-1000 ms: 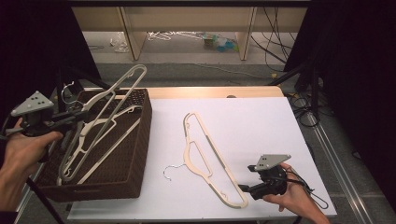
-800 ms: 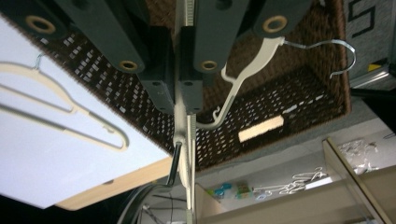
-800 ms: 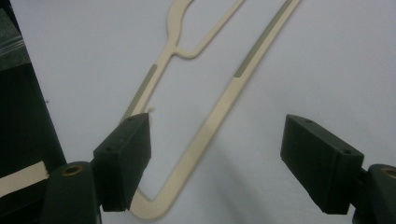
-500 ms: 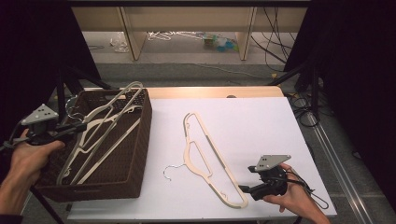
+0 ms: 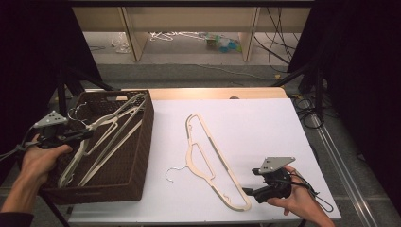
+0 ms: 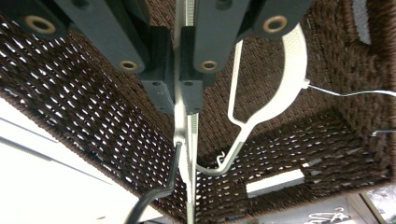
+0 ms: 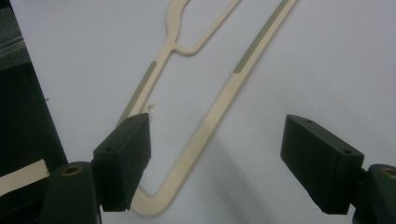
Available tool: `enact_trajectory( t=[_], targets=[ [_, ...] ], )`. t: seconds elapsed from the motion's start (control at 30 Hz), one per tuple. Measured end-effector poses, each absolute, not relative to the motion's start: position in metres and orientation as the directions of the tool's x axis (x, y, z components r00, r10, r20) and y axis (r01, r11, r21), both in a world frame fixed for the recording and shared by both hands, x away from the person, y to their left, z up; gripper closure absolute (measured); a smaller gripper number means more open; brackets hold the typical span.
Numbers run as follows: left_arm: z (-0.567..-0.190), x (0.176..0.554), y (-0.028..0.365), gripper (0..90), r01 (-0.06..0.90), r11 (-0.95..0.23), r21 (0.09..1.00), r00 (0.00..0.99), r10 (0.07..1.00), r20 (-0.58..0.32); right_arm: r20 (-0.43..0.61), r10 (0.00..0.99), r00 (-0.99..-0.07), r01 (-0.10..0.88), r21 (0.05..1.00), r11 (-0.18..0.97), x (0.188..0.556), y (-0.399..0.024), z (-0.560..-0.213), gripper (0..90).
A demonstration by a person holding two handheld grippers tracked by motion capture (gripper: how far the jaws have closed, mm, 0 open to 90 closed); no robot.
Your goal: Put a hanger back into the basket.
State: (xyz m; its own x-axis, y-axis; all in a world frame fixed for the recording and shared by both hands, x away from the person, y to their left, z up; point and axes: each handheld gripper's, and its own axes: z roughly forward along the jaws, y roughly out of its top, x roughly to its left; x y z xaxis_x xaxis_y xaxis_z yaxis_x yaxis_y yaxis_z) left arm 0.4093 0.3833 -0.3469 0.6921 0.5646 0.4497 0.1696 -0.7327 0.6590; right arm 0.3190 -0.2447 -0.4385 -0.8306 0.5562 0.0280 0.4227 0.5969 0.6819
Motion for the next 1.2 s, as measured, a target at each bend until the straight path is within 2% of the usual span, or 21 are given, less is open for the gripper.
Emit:
enact_trajectory(
  t=[0.1,0.13,0.3,0.4,0.5,0.67,0.77,0.9,0.93,1.03,1.2],
  targets=[
    [-0.354,0.417,0.380,85.2,0.193,-0.741,0.643,0.709,0.558,0.430,0.034,0.554,-0.832,0.430,0.669,0.606,0.319,-0.245,-0.437,25.5],
    [-0.359,0.419,0.377,85.2,0.209,-0.713,0.669,0.701,0.586,0.406,0.033,0.561,-0.827,0.430,0.680,0.594,0.318,-0.245,-0.438,25.5],
    [-0.369,0.428,0.372,84.5,0.243,-0.739,0.629,0.698,0.583,0.415,0.029,0.559,-0.829,0.427,0.678,0.598,0.319,-0.246,-0.439,25.5],
    [-0.365,0.432,0.378,83.3,0.230,-0.798,0.557,0.699,0.533,0.476,0.032,0.553,-0.833,0.429,0.668,0.608,0.320,-0.247,-0.439,25.5],
    [-0.364,0.432,0.383,80.4,0.245,-0.813,0.529,0.670,0.536,0.514,0.039,0.555,-0.831,0.431,0.675,0.599,0.319,-0.245,-0.440,25.5],
    [-0.364,0.432,0.385,72.7,0.268,-0.825,0.498,0.647,0.537,0.542,0.029,0.554,-0.832,0.424,0.677,0.601,0.320,-0.245,-0.441,25.2],
    [-0.363,0.431,0.389,59.3,0.263,-0.835,0.483,0.638,0.526,0.563,0.032,0.554,-0.832,0.426,0.677,0.600,0.319,-0.245,-0.442,25.2],
    [-0.362,0.425,0.390,53.2,0.245,-0.838,0.488,0.625,0.521,0.581,0.036,0.554,-0.831,0.432,0.670,0.604,0.319,-0.245,-0.442,25.0],
    [-0.361,0.420,0.387,52.3,0.226,-0.829,0.511,0.594,0.534,0.602,0.040,0.550,-0.834,0.433,0.663,0.610,0.319,-0.246,-0.442,25.1],
    [-0.360,0.408,0.378,51.0,0.211,-0.782,0.587,0.578,0.584,0.570,0.034,0.554,-0.832,0.432,0.666,0.608,0.320,-0.245,-0.442,25.1],
    [-0.358,0.390,0.354,43.4,0.178,-0.705,0.686,0.567,0.644,0.514,0.035,0.549,-0.835,0.427,0.671,0.606,0.321,-0.244,-0.443,25.1]
  ],
)
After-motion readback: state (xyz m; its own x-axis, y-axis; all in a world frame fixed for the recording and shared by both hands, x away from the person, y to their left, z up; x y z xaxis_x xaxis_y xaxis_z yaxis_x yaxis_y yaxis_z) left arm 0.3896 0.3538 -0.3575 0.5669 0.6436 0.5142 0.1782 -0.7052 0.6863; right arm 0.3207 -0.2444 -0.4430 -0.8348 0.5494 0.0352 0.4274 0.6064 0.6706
